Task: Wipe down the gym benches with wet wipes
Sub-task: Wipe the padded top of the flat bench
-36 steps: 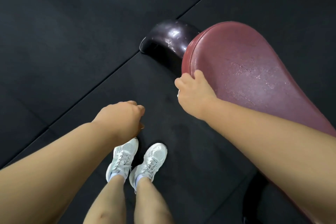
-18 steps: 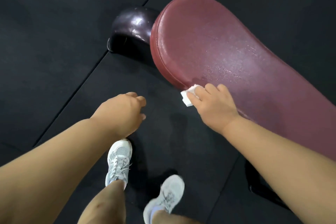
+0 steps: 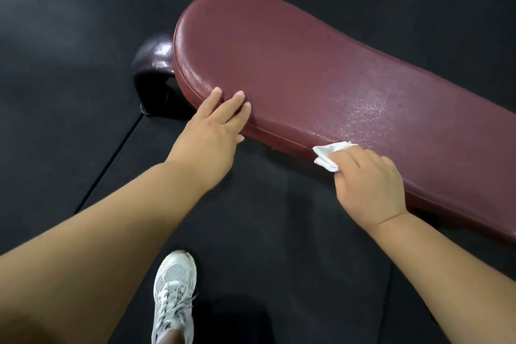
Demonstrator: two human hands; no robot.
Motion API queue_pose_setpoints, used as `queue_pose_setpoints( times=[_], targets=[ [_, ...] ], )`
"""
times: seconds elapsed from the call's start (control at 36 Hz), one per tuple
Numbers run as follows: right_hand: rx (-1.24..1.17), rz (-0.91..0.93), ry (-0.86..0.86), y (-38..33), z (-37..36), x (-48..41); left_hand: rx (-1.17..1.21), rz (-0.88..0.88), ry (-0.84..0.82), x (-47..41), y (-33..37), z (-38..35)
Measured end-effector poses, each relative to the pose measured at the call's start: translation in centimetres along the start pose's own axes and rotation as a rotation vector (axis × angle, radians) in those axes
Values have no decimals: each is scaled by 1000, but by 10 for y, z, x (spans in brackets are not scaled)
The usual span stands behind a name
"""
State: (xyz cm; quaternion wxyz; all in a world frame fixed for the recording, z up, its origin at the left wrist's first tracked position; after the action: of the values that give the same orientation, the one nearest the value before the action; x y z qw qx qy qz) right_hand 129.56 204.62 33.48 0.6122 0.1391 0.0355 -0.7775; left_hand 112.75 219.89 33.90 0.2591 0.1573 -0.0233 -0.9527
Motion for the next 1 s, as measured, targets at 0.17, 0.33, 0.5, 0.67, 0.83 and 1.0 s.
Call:
queue_pose_setpoints(
  times=[0.17, 0.33, 0.5, 0.67, 0.83, 1.0],
  targets=[
    [-143, -295, 114, 10, -3, 32, 49, 169, -39, 5, 15, -16],
    [-230, -413, 290, -23, -31, 29, 163, 188, 97, 9, -3, -28],
    [-372, -489, 504, -61, -58, 13, 233, 166, 273, 15, -10, -38],
    [-476, -340, 598, -104, -74, -20, 291, 240, 327, 18, -12, -48],
    [-449, -276, 612, -114, -76, -31, 320, 260, 305, 21, -6, -50],
    [-320, -329, 599, -60, -65, 11, 262, 287, 197, 27, 14, -44]
  ],
)
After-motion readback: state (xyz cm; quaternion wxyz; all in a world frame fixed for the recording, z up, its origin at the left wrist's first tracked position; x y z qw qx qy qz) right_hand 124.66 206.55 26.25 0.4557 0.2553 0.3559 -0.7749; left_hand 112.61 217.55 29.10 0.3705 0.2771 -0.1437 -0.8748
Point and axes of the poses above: each hand's wrist, its own x-axis away from the middle knuckle, its own z-axis out of the back of the hand, y = z × x, the point moved 5 cm from there along -x, towards the middle knuckle, and after that the axes turned 4 degrees about y, right-handed, at the moved point
